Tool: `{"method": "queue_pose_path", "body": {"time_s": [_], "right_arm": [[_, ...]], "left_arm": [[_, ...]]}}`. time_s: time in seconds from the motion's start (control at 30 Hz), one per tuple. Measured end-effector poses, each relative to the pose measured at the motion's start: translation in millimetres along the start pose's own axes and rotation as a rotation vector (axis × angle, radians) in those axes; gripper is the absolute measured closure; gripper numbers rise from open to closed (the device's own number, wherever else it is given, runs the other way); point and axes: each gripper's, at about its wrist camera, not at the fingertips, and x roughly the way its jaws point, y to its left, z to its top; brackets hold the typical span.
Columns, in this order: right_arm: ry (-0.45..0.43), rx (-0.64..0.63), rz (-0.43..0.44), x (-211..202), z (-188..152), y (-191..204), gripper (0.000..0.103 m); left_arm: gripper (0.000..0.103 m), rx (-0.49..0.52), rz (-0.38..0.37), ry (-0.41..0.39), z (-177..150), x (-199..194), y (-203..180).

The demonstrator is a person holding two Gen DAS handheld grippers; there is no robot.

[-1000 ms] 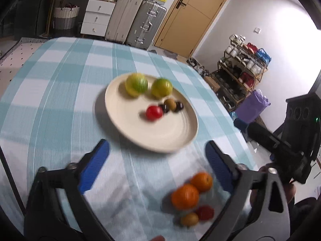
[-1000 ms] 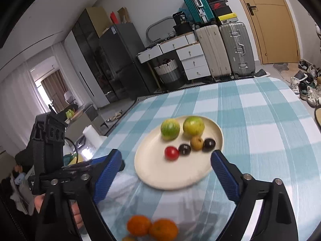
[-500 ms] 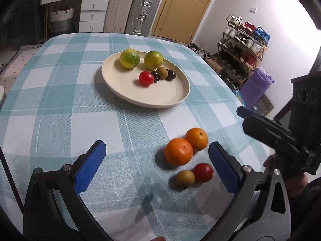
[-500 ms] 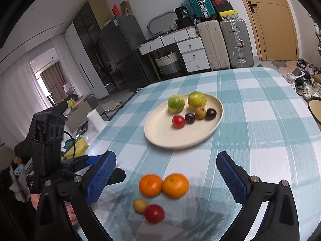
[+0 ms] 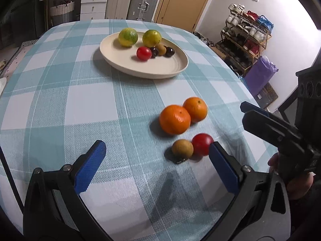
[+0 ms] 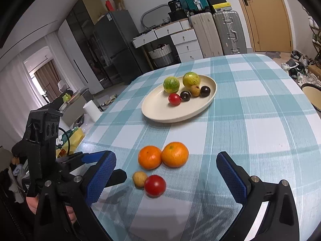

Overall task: Organize fruits
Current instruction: 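Move both grippers back to the remaining fruits on the cloth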

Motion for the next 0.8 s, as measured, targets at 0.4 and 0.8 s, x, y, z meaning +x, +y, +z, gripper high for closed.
{"method": "queue_pose_path", "body": {"time_s": [0.4,0.8], "right_arm": [[0.029,-0.001,-0.025,2.1,-17.5,0.5,0.001],[0.026,0.026,-0.036,-1.5,-16.1,-8.1,0.001]], "left_arm": [[0.017,0.132,0.039,0.021,-7.3,11.4,-20.7],[0.058,0.223,-0.039,0.041,-7.8,15.5,-31.0]]}}
